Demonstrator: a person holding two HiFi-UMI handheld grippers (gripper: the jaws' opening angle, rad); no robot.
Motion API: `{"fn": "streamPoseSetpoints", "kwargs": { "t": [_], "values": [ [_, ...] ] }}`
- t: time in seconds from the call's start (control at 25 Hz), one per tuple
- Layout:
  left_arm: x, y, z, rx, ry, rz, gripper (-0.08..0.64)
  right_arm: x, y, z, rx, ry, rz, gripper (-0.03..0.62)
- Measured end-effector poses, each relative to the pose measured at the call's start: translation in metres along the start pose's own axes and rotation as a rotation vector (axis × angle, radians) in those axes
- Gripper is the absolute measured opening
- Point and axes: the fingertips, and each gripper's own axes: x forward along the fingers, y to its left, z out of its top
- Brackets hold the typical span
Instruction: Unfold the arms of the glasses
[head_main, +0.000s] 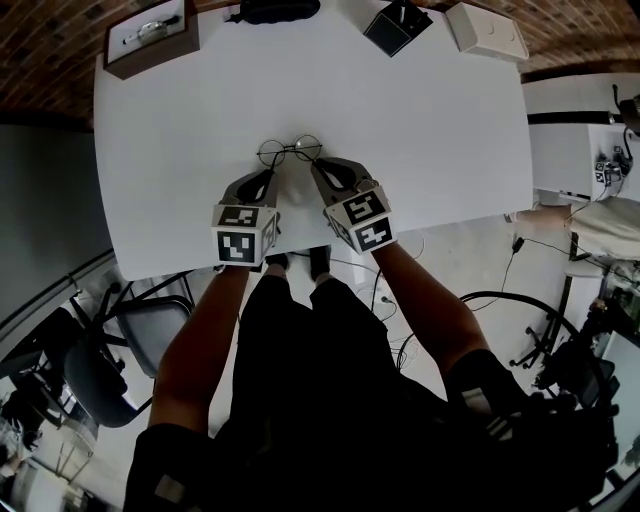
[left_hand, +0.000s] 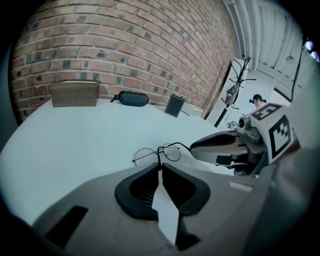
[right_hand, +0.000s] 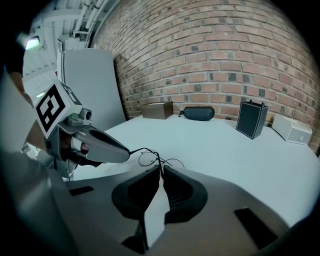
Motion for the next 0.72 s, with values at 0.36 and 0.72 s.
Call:
{"fn": "streamPoseSetpoints", "kwargs": {
  "t": [0.36,0.72],
  "values": [
    [-0.006,-0.01,-0.02,0.036,0.04,0.008,0.034,-0.009,0.017,-0.013,-0.04,0.003,0.058,0.029],
    [0.001,-0.022,-0.049,0.026,0.106,0.006,0.034,0.0,0.031,-0.04,-0.099,0.07,0.115,0.031]
  ]
}}
